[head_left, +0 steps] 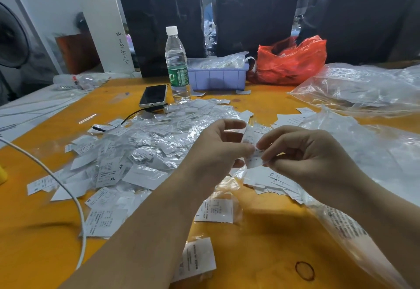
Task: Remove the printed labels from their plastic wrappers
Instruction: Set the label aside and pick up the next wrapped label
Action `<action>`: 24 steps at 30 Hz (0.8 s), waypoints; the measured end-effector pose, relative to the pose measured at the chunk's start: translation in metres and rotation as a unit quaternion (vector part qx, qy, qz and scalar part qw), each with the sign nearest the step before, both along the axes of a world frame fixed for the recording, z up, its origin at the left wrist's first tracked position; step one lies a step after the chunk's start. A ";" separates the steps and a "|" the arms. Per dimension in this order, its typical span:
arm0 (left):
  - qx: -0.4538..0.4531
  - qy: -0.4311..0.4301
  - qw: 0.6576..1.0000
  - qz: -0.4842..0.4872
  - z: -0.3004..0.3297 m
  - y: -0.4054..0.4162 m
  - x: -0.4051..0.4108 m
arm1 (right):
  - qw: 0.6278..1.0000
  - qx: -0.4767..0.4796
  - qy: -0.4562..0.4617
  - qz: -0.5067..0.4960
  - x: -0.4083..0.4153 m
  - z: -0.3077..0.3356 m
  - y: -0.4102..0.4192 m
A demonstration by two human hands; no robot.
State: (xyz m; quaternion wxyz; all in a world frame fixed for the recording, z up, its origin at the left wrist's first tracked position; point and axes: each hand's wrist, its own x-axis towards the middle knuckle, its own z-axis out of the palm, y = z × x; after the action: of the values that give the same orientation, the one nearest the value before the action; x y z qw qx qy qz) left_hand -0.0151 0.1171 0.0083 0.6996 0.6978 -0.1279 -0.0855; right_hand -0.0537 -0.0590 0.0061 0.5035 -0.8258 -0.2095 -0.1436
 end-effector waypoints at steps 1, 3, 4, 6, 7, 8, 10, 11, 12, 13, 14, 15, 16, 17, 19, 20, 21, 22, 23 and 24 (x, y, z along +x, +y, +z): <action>-0.001 -0.004 1.000 0.000 0.000 0.000 -0.001 | 1.000 -0.012 -0.002 0.000 0.000 0.000 0.000; 0.003 -0.010 1.000 -0.003 0.001 0.000 -0.001 | 1.000 -0.022 -0.001 0.005 0.001 -0.001 0.001; 0.010 -0.018 1.000 -0.002 0.001 0.000 -0.001 | 1.000 -0.023 -0.001 0.008 0.002 -0.003 0.001; 0.027 -0.044 0.999 0.001 0.001 -0.002 -0.001 | 1.000 -0.025 -0.007 0.012 0.003 -0.005 0.001; 0.031 -0.057 0.998 0.001 0.000 -0.002 -0.002 | 1.000 -0.026 -0.013 0.012 0.003 -0.006 0.001; 0.035 -0.068 0.997 0.000 0.000 -0.003 -0.003 | 0.999 -0.026 -0.019 0.011 0.003 -0.006 0.001; 0.045 -0.083 0.996 0.000 0.000 -0.003 -0.004 | 0.999 -0.026 -0.030 0.012 0.004 -0.007 0.000; 0.050 -0.087 0.995 0.000 0.000 -0.002 -0.004 | 0.999 -0.026 -0.037 0.011 0.004 -0.007 0.001; 0.051 -0.090 0.995 0.002 0.000 -0.002 -0.003 | 0.999 -0.023 -0.048 0.009 0.004 -0.006 0.001; 0.054 -0.094 0.994 0.005 0.001 -0.001 -0.003 | 0.998 -0.022 -0.061 0.006 0.004 -0.005 0.003; 0.061 -0.097 0.993 0.011 0.001 -0.001 -0.003 | 0.997 -0.025 -0.076 0.000 0.005 -0.004 0.004; 0.071 -0.099 0.992 0.017 0.000 -0.001 -0.003 | 0.995 -0.033 -0.091 -0.005 0.005 -0.002 0.005; 0.080 -0.100 0.992 0.022 0.000 -0.001 -0.003 | 0.994 -0.042 -0.101 -0.010 0.006 -0.001 0.006; 0.085 -0.098 0.991 0.024 -0.001 -0.001 -0.004 | 0.993 -0.048 -0.104 -0.014 0.006 0.000 0.007; 0.090 -0.092 0.991 0.020 -0.001 -0.002 -0.004 | 0.993 -0.055 -0.102 -0.021 0.005 0.002 0.008; 0.092 -0.092 0.991 0.014 -0.002 -0.002 -0.003 | 0.992 -0.063 -0.103 -0.026 0.004 0.003 0.008; 0.096 -0.094 0.991 0.009 -0.003 -0.003 -0.003 | 0.991 -0.076 -0.104 -0.032 0.003 0.005 0.008; 0.101 -0.097 0.990 0.004 -0.003 -0.003 -0.003 | 0.990 -0.094 -0.101 -0.039 0.003 0.008 0.008; 0.105 -0.101 0.989 0.001 -0.004 -0.003 -0.003 | 0.988 -0.118 -0.087 -0.049 0.003 0.011 0.009; 0.108 -0.105 0.989 -0.002 -0.005 -0.003 -0.002 | 0.986 -0.147 -0.060 -0.058 0.002 0.014 0.008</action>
State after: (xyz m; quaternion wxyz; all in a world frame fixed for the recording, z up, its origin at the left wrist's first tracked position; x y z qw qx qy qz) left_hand -0.0174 0.1141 0.0036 0.6029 0.7739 -0.1920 -0.0262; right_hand -0.0513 -0.0508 0.0204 0.3539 -0.8915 -0.2097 -0.1899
